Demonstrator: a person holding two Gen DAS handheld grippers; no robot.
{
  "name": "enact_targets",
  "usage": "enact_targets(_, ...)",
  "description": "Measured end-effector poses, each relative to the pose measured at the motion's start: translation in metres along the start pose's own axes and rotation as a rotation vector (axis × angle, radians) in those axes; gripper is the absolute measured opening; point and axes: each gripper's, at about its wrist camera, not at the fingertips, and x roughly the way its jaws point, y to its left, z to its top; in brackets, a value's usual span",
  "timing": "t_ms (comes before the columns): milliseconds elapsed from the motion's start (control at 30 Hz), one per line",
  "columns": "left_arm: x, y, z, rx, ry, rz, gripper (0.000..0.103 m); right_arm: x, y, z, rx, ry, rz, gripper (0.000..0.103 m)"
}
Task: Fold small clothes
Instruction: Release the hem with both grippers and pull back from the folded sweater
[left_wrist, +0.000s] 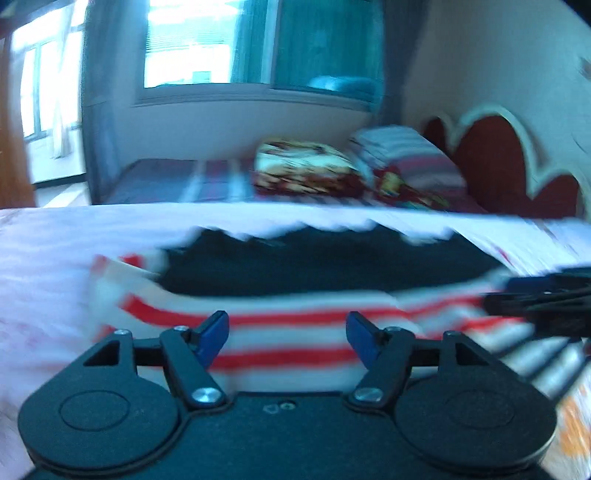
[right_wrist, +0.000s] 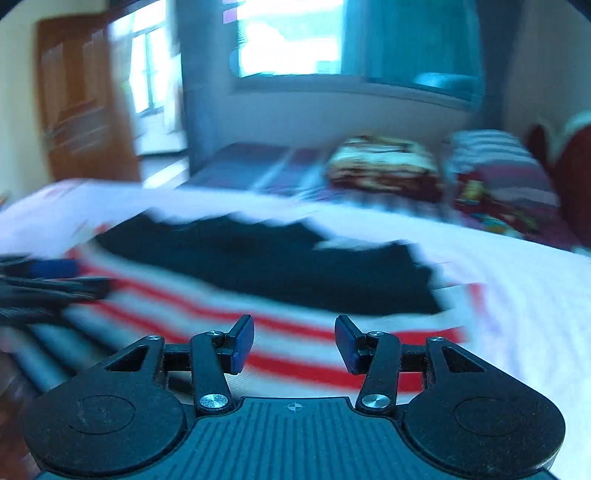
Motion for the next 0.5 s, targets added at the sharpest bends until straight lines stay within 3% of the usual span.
enact_targets(100,-0.001,-0.021,-0.014,0.045,0.006,0.014,0.068,0.01,0.025,-0.015,-0.045,0.04,0.016,0.049)
enact_targets(200,-0.008,-0.004,-0.016,-0.022,0.016,-0.015,0.07,0.004,0.02,-0.024,-0.05,0.037,-0.022,0.049)
enact_targets(267,-0.012,0.011,-0.019,-0.01,0.038,0.068,0.071,-0.005,0.002,-0.029,-0.005,0.055,-0.079,0.049)
enact_targets(333,-0.025,0.041,-0.029,-0.064,0.042,0.087,0.07,-0.017,-0.018,-0.038,0.035,0.066,-0.131,0.05)
enact_targets(367,-0.034,0.053,-0.034,-0.08,0.034,0.077,0.063,-0.024,-0.027,-0.043,0.053,0.074,-0.166,0.05)
enact_targets(500,-0.053,0.053,-0.032,-0.052,0.037,0.13,0.061,-0.047,-0.026,-0.047,0.096,0.056,-0.188,0.05)
